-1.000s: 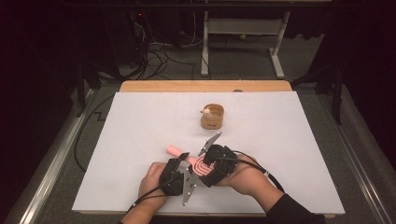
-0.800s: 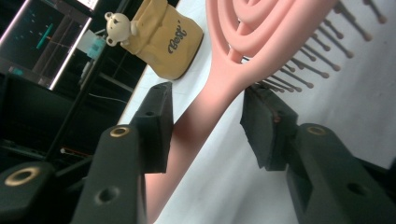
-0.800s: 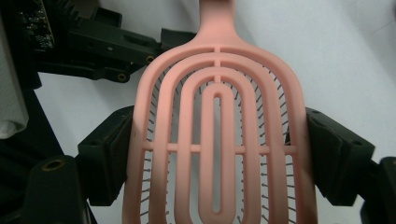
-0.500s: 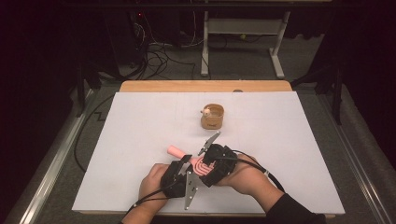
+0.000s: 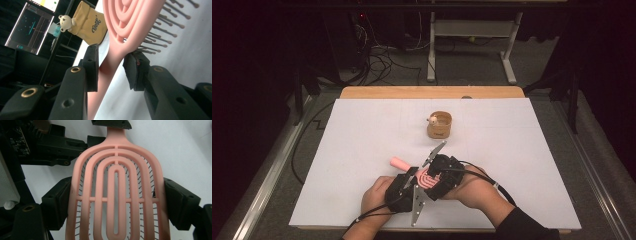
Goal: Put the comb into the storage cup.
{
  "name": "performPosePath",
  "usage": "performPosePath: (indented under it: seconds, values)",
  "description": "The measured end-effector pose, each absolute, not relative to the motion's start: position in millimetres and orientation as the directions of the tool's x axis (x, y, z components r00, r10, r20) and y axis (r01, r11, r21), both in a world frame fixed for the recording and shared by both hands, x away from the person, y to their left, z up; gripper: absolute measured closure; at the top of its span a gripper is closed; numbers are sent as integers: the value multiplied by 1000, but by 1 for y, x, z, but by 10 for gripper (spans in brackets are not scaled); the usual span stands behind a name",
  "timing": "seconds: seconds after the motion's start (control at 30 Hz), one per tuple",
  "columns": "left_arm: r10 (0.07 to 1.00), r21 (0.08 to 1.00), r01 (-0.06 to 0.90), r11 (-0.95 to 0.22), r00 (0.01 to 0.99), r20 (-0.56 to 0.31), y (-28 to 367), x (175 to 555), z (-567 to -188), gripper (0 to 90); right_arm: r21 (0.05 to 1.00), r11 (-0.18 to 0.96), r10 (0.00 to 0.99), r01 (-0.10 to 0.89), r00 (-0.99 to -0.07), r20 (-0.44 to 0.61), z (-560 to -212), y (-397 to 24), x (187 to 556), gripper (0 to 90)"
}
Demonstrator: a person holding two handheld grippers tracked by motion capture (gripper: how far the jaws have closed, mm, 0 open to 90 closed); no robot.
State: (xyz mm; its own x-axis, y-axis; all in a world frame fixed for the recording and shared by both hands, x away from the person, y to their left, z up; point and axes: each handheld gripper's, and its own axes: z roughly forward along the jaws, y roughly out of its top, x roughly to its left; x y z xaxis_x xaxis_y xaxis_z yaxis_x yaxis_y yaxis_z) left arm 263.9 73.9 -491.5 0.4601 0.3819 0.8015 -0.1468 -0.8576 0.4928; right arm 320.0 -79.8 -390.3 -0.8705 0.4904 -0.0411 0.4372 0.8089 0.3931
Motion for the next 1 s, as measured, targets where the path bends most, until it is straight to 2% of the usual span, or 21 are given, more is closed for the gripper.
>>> performPosePath:
  seconds: [0.1, 0.13, 0.33, 1.0]
  values:
    - [377, 485, -149, -862, 452, 809, 74, 264, -492, 644, 395, 805, 494, 441, -868, -38, -390, -79, 321, 202]
    - [369, 476, -154, -866, 446, 815, 73, 264, -492, 676, 392, 808, 492, 440, -870, -38, -390, -79, 321, 202]
    - [345, 444, -165, -880, 421, 839, 72, 262, -492, 708, 392, 807, 494, 442, -868, -39, -389, -78, 321, 202]
    - [268, 365, -206, -908, 384, 884, 68, 258, -494, 763, 377, 799, 503, 468, -865, 7, -386, -82, 323, 199]
